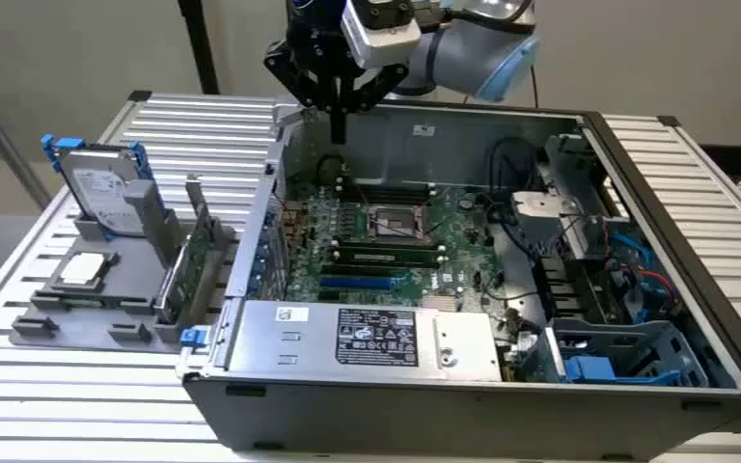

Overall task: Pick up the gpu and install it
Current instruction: 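Reach for the gpu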

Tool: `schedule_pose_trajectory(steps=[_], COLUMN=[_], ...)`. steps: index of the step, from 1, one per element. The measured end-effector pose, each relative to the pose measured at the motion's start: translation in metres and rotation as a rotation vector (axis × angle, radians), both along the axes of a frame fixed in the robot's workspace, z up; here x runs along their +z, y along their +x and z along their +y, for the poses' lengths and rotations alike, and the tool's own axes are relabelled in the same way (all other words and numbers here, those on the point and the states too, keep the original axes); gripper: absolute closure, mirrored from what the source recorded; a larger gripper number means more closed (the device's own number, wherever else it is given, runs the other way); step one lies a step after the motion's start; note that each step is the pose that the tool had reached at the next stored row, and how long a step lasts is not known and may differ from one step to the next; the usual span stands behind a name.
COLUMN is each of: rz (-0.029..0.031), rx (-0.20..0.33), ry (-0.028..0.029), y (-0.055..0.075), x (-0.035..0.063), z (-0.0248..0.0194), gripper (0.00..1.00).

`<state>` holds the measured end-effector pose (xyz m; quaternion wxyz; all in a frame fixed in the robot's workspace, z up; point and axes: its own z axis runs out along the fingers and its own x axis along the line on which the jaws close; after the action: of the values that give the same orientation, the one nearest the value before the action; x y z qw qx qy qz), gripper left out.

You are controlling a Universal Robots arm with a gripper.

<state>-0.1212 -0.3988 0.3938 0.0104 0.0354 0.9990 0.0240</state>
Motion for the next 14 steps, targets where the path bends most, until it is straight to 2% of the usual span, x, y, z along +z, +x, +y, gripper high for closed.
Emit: schedule_pose_trajectory(steps=[12, 14], rz=[0.0002, -0.0002], rx=[0.000, 0.000], ry=[-0.0003, -0.0002], y=[-0.0010, -0.0073], x=[0.0005, 0.0004], z=[-0.0001, -0.0023], gripper=[1.00, 1.00])
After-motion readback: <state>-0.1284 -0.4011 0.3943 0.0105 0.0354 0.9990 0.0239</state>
